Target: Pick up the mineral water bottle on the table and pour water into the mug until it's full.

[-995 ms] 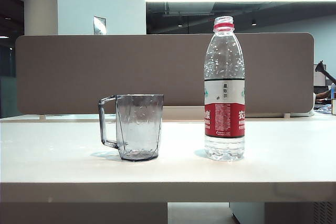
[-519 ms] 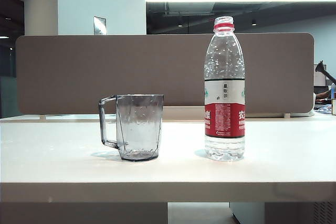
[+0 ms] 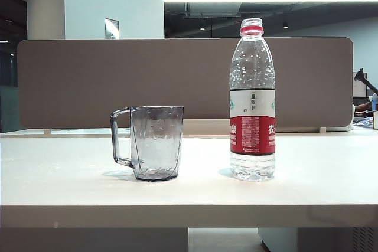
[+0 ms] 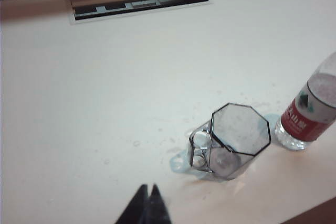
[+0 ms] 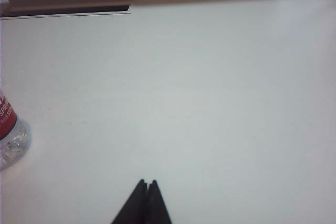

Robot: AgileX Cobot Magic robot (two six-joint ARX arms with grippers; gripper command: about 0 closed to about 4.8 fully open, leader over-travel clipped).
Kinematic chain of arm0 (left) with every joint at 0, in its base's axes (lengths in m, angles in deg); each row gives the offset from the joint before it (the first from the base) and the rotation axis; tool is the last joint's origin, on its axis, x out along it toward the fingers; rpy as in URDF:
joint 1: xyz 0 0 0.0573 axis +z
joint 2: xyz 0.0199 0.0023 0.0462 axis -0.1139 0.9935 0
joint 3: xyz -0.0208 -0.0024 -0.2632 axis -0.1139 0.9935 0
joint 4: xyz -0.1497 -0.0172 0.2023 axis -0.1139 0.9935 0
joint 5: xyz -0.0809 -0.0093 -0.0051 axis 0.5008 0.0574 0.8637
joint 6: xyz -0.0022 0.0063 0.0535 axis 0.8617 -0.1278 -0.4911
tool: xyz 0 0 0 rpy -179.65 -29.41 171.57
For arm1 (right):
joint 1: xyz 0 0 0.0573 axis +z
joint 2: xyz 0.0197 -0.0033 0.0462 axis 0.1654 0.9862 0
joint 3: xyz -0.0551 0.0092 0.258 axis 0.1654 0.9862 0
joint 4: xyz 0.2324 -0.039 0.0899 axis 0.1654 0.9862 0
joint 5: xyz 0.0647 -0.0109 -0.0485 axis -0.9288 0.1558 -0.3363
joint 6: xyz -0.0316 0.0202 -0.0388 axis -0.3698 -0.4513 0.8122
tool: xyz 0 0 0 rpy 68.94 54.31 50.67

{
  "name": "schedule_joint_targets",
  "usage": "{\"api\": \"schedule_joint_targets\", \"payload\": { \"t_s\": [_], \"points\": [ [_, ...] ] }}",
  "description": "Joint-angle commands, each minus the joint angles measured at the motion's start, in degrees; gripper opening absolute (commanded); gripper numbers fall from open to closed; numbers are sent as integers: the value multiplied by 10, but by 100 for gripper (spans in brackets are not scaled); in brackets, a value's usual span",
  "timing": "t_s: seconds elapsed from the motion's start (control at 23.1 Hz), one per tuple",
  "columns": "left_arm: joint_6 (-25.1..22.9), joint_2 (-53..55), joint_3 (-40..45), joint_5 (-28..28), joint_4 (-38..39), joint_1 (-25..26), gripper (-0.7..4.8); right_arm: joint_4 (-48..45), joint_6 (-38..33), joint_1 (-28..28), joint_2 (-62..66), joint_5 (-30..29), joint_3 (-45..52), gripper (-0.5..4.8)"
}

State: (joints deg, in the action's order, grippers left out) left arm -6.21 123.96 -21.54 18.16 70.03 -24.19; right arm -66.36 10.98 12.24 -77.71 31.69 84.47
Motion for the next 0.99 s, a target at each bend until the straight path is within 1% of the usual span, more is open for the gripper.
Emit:
{"api": "schedule_joint_targets", "payload": {
  "t_s": [0.04, 0.13, 0.17, 0.22, 0.26, 0.35, 0.56, 0.99],
  "points": [
    [3, 0, -4, 8, 25, 0, -5, -7, 2, 1, -1, 1, 4, -5],
    [3, 0, -4, 32, 63, 0, -5, -7, 2, 1, -1, 1, 4, -5],
    [0, -1, -4, 75, 93, 0, -5, -7, 2, 1, -1, 1, 4, -5],
    [-2, -2, -4, 99, 101, 0, -5, -7, 2, 1, -1, 1, 4, -5],
    [-5, -7, -4, 147, 110, 0, -5, -7, 2, 1, -1, 0, 4, -5],
    [-5, -13, -4, 191, 119, 0, -5, -7, 2, 1, -1, 1, 4, -5],
    [-9, -25, -4, 192, 141, 0, -5, -7, 2, 1, -1, 1, 4, -5],
    [-10, -25, -4, 192, 140, 0, -5, -7, 2, 1, -1, 1, 4, -5]
  ]
}}
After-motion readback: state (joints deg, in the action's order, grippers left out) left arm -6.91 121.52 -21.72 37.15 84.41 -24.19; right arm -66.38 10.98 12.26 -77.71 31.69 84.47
